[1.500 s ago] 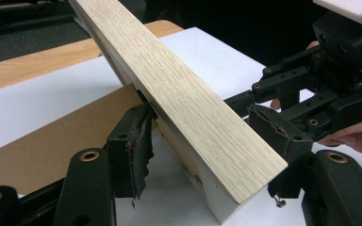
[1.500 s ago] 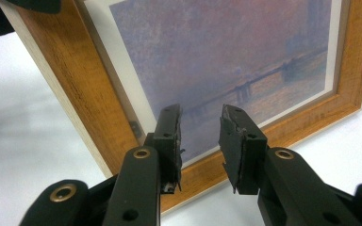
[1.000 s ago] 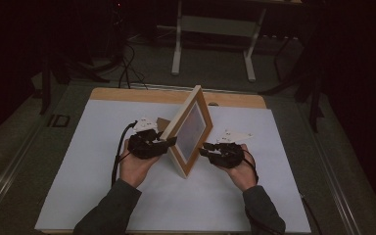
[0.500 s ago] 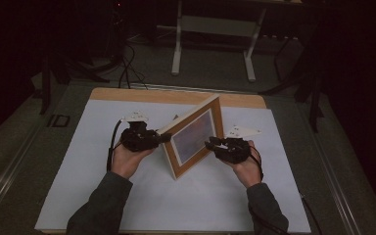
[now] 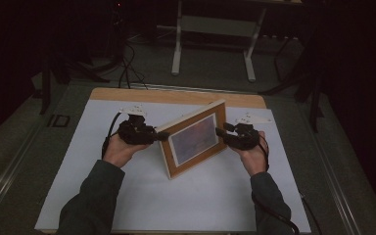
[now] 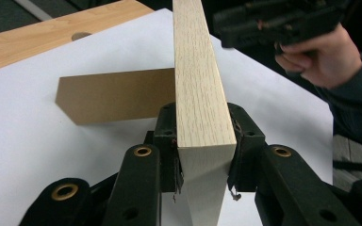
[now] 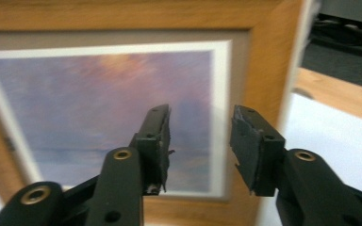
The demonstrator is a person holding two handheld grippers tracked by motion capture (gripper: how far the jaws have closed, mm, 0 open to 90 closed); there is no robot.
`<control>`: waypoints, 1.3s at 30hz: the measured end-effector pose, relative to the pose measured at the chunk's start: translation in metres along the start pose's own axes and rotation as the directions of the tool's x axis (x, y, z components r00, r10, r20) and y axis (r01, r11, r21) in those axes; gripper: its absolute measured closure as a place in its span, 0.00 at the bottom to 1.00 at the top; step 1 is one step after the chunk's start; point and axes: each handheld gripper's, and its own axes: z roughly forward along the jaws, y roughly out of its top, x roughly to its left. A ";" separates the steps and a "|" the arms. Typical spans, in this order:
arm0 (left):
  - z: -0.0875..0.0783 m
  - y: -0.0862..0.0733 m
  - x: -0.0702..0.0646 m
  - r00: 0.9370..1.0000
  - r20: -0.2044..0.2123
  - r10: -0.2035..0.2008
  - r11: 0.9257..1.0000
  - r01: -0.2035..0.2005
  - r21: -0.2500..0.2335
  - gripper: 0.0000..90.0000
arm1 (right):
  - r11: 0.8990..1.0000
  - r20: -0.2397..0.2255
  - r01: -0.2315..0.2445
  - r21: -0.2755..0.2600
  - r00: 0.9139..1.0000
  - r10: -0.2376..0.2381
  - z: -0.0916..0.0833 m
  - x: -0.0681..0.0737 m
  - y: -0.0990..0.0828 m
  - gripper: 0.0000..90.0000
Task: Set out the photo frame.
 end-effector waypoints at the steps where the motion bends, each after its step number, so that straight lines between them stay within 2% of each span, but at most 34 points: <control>1: -0.001 0.001 0.003 1.000 0.007 0.006 1.000 -0.006 0.006 0.79 | 1.000 0.012 -0.005 -0.002 1.000 0.005 0.001 -0.002 0.002 0.61; 7: -0.001 0.003 0.010 0.999 0.038 0.013 1.000 -0.014 0.024 0.79 | 0.999 0.074 -0.027 -0.032 0.997 0.029 0.002 -0.014 0.008 0.57; 9: -0.001 0.002 0.008 1.000 0.006 0.012 1.000 -0.012 0.006 0.78 | 0.999 0.080 -0.033 -0.030 0.996 0.035 0.004 -0.019 0.010 0.53; 12: 0.000 0.000 0.002 0.999 -0.044 0.010 1.000 -0.011 -0.003 0.75 | 0.999 0.048 -0.039 -0.030 0.998 0.040 0.007 -0.026 0.013 0.51; 16: 0.006 -0.007 -0.006 0.995 -0.100 -0.007 1.000 0.006 -0.010 0.63 | 0.999 -0.001 -0.025 -0.028 1.000 0.025 0.015 -0.029 0.018 0.47; 19: 0.008 -0.016 -0.011 0.991 -0.129 -0.046 0.999 0.043 -0.024 0.60 | 1.000 -0.027 -0.016 -0.018 1.000 0.016 0.020 -0.030 0.023 0.42; 21: 0.008 -0.023 -0.012 0.991 -0.117 -0.067 0.997 0.063 -0.036 0.62 | 1.000 -0.044 -0.013 -0.016 0.999 0.013 0.024 -0.031 0.025 0.38; 25: 0.006 -0.029 -0.013 0.988 -0.128 -0.083 0.996 0.077 -0.049 0.68 | 1.000 -0.094 -0.022 -0.018 0.995 0.020 0.031 -0.037 0.026 0.34; 26: 0.007 -0.031 -0.014 0.986 -0.151 -0.076 0.997 0.070 -0.043 0.72 | 0.999 -0.114 -0.029 -0.017 0.993 0.027 0.034 -0.039 0.025 0.33; 28: 0.006 -0.031 -0.014 0.986 -0.141 -0.086 0.996 0.080 -0.050 0.78 | 0.999 -0.125 -0.043 -0.007 0.991 0.042 0.037 -0.042 0.023 0.35; 35: 0.005 -0.030 -0.010 0.984 -0.154 -0.088 0.995 0.081 -0.051 0.78 | 0.994 -0.142 -0.111 -0.010 0.984 0.108 0.033 -0.050 0.017 0.53; 39: 0.003 -0.030 -0.005 0.980 -0.170 -0.099 0.994 0.090 -0.056 0.78 | 0.992 -0.141 -0.125 -0.011 0.982 0.122 0.030 -0.050 0.015 0.59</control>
